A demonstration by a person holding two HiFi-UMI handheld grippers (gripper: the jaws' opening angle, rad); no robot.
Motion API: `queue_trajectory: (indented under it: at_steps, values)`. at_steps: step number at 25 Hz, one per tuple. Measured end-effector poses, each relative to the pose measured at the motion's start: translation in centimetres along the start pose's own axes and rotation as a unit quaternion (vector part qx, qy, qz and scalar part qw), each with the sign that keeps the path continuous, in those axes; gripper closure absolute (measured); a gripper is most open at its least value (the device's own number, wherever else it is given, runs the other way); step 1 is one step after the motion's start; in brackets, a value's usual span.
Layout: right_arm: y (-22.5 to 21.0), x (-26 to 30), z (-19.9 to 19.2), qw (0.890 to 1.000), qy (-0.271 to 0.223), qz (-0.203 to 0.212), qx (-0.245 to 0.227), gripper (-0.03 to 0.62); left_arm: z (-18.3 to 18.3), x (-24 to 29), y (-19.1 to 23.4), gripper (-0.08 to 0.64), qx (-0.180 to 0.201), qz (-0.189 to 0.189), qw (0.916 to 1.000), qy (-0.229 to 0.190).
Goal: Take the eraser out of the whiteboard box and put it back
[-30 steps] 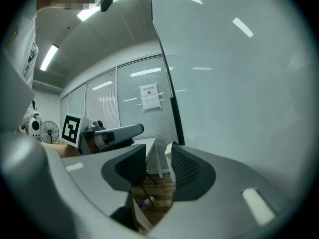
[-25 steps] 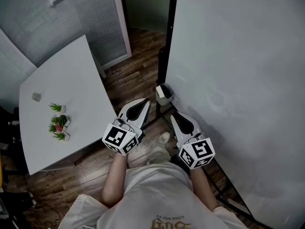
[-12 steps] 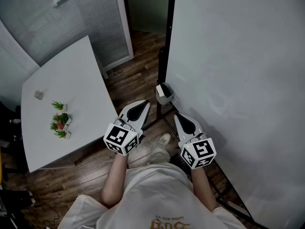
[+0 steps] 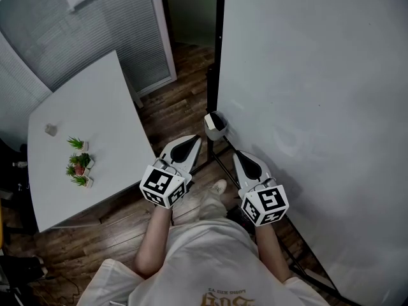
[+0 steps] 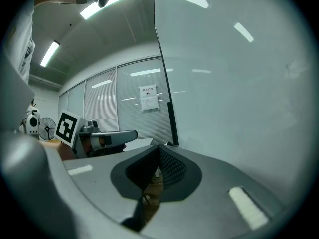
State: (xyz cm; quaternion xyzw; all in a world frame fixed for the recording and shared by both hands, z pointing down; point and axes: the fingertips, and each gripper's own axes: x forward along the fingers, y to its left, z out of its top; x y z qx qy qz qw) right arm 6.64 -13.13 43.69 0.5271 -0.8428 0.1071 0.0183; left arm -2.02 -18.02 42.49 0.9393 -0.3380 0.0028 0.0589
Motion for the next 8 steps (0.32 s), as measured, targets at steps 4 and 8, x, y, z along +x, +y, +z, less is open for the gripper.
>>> queue_trajectory:
  at_steps: [4,8]
  values:
    - [-0.03,-0.1,-0.04,1.0,0.0,0.002,0.0,0.581,-0.32,0.16,-0.08,0.557,0.002,0.001,1.0,0.004]
    - [0.25,-0.33,0.01,1.0,0.0,0.005,-0.001,0.581,-0.92,0.05,-0.02,0.557,0.007,0.003,0.9999,0.016]
